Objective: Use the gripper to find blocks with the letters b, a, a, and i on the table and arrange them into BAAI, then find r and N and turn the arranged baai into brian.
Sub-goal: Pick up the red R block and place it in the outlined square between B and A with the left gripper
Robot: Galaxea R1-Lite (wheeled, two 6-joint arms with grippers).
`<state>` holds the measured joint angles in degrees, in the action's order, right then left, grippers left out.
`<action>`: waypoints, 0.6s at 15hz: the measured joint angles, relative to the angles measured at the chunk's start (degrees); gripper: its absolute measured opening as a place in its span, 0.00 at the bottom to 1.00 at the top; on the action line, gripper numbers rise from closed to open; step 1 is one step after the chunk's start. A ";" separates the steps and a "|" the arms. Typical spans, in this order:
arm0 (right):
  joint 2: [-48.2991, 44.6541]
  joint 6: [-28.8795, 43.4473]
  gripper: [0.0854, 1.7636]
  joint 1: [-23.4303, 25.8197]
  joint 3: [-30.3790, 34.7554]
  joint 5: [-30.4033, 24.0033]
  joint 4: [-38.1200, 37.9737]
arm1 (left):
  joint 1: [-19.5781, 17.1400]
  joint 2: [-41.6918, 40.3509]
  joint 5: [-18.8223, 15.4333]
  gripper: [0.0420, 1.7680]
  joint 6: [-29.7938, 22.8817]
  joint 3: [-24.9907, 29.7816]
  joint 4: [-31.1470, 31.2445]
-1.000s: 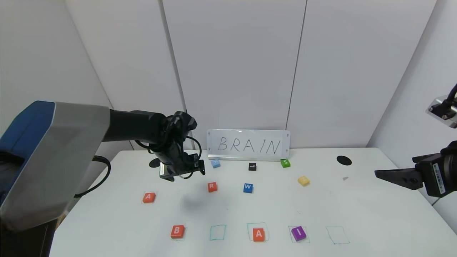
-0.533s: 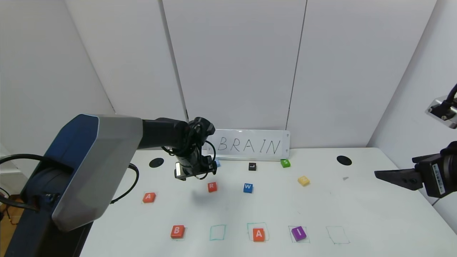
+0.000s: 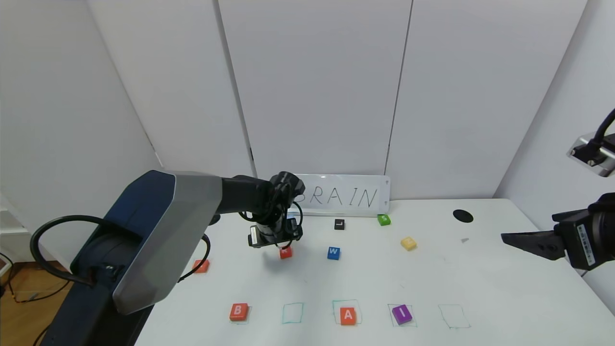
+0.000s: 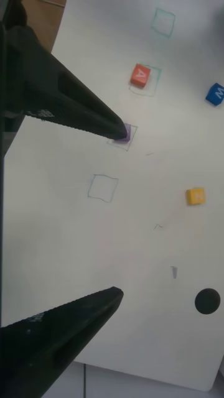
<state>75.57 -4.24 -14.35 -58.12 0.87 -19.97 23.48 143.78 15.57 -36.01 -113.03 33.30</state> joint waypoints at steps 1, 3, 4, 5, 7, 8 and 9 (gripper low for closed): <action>0.01 0.00 0.97 -0.23 0.09 0.09 0.02 | 0.22 0.22 0.02 0.97 -0.01 -0.04 -0.13; 0.01 -0.05 0.97 -0.54 0.18 0.11 0.02 | 0.50 0.46 0.02 0.97 -1.45 -0.04 -0.93; 0.01 -0.07 0.97 -0.63 0.27 0.13 0.00 | 0.77 0.72 0.38 0.97 -2.08 -0.06 -1.06; 0.01 -0.05 0.97 -0.69 0.27 0.11 0.02 | 0.99 1.04 1.04 0.97 -2.33 -0.06 -1.15; 0.01 -0.05 0.97 -0.72 0.28 0.11 0.02 | 1.21 1.67 1.94 0.97 -2.46 -0.09 -1.21; 0.01 -0.02 0.97 -0.76 0.28 0.13 0.02 | 1.22 1.89 2.00 0.97 -2.46 -0.09 -1.23; 0.04 -0.05 0.97 -0.76 0.30 0.11 0.00 | 1.22 2.04 2.08 0.97 -2.35 -0.09 -1.23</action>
<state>75.61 -4.29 -15.10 -57.82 0.98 -19.97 24.70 145.81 17.65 -38.36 -113.12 32.07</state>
